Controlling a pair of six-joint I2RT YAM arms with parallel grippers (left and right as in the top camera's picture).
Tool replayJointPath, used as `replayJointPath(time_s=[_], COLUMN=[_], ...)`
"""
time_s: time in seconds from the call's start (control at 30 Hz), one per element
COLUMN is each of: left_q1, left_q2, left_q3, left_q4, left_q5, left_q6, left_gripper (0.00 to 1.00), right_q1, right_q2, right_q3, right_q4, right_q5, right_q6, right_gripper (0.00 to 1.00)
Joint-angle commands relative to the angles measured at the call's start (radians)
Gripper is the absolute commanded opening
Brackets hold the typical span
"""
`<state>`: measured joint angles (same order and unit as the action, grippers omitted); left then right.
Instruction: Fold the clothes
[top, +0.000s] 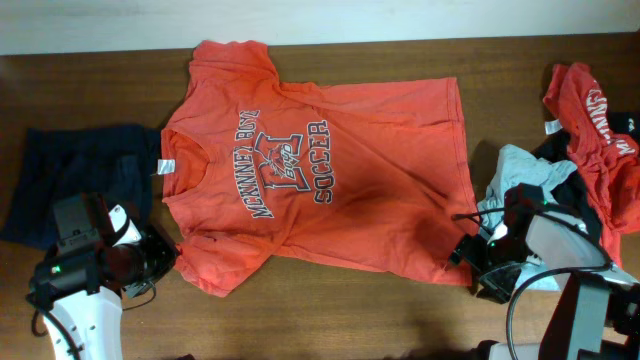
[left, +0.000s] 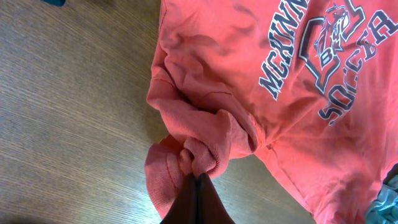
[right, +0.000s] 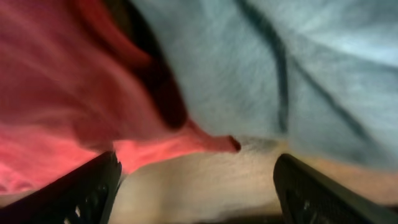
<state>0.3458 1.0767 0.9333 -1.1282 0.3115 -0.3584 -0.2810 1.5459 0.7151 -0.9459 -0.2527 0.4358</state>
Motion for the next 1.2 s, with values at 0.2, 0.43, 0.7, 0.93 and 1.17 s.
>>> replayJointPath(time_s=[0.2,0.43,0.7,0.93,1.17], left_q1=[0.006,0.006,0.006,0.006,0.006], left_q2=[-0.009,-0.009,-0.01,-0.039,-0.09], left_q3=[0.013,0.013,0.013,0.056,0.217], left_q4=[-0.002,-0.002,-0.009,-0.084,-0.193], left_q5=[0.007,0.007,0.007,0.019,-0.004], left_q6=[0.016,0.016,0.017,0.077,0.077], left_gripper=[0.01,0.02,0.01,0.0,0.0], right_q1=[-0.007,-0.007,-0.007,-0.007,-0.007], right_q2=[0.002,0.002,-0.023,-0.281,-0.506], right_q3=[-0.067,-0.066,-0.066,-0.013,0.088], right_q4=[0.161,0.156,0.055,-0.142,-0.306], right_q5=[0.002,0.002,-0.002,-0.08,-0.035], right_q6=[0.053,0.052,0.006,-0.085,-0.064], right_gripper=[0.55,0.11,0.04,0.04,0.04])
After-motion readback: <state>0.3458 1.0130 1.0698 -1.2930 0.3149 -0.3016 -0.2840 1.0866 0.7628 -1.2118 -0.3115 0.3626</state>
